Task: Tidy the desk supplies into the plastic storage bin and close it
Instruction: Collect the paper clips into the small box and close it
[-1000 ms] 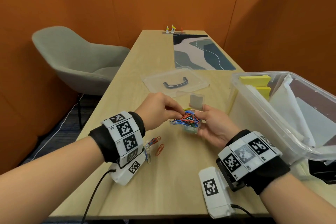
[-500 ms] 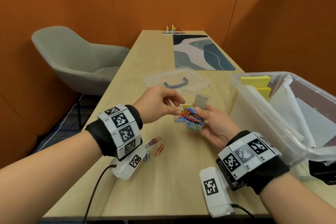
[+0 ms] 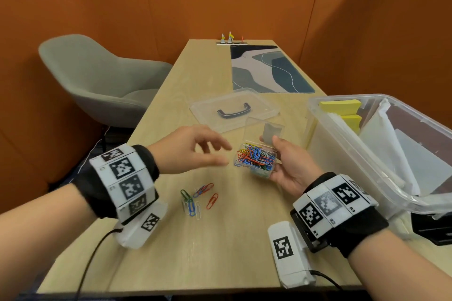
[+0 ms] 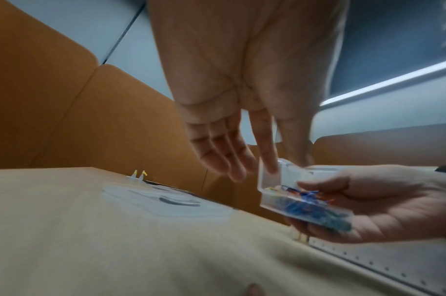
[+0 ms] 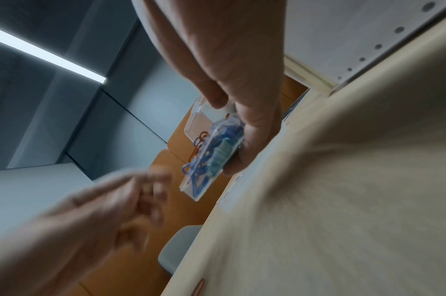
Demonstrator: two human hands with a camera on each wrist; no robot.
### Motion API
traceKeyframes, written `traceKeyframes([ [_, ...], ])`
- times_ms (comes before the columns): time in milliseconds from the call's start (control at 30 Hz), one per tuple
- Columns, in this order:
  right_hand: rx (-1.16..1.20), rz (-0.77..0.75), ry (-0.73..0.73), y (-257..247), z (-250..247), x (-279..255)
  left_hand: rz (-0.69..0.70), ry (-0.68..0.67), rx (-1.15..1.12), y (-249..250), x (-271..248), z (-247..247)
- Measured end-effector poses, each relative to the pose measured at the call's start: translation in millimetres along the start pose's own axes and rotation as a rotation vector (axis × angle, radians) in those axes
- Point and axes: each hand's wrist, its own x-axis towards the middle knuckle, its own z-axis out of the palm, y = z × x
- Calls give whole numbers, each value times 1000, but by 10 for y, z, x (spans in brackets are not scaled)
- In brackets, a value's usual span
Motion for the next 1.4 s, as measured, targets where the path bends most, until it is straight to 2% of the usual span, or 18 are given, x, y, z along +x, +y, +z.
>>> traceKeyframes([
  [100,-6,15,14,-4,-26,5,-96,-380,169,-181,-158,5],
  [167,-14,27,21,10,-21,8,-81,-470,218,-257,-220,80],
  [400,-25,89,6,48,40,-23,-71,-395,48,-322,-209,176],
  [667,-77,92,9,47,35,-77,-107,-325,109,-200,-128,111],
  [900,-146,96,-51,66,143,-116,83,-68,135,325,221,-118],
  [1033,-195,97,-111,65,160,-134,106,-119,188,349,267,34],
  [1167,-172,99,-71,12,98,-133,97,-25,114,186,75,-40],
  [1267,-154,104,-52,-24,48,-123,36,-29,75,-40,-149,-99],
  [1333,-140,113,-44,-28,29,-117,-12,-100,75,-163,-257,-88],
  [1400,-123,119,-35,-20,19,-109,-45,-236,139,-229,-313,-25],
])
